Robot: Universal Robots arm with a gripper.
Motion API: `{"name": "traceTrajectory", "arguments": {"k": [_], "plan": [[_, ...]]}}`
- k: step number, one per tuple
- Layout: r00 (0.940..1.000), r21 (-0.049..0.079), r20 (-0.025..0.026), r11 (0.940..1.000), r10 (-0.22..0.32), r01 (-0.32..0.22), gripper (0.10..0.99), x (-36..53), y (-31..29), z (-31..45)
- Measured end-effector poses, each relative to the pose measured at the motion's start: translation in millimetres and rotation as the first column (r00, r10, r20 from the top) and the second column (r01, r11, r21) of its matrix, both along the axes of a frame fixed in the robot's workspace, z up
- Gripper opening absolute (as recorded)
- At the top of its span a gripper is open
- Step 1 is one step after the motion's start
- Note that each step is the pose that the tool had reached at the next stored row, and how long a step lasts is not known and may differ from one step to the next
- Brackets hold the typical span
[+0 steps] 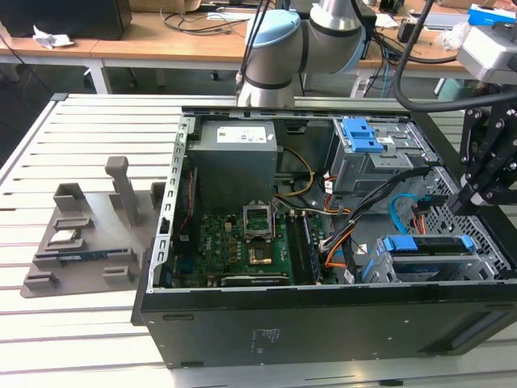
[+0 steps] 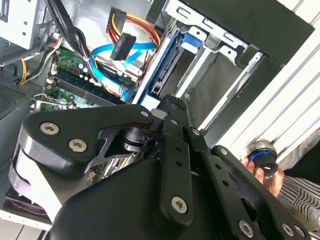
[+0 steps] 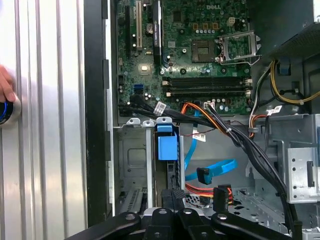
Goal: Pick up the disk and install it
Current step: 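Insert the first disk wire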
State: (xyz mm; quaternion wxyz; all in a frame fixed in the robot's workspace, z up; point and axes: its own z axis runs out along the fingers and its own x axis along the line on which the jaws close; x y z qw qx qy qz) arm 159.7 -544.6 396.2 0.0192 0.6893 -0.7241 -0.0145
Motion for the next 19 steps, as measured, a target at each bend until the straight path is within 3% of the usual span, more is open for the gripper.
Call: {"name": "traceTrajectory", "arguments": {"k": [10,14,19], "plan": [[1.0,-0.001,0.0,1.0,0.0,0.0,0.106,19.7,3.7,-0.1],[1.0,-0.002,0.0,1.0,0.0,0.0,0.106,26.3,12.0,-0.7],[1.0,-0.002,-0.0001,1.0,0.0,0.0,0.106,27.0,19.4,-4.4]]}}
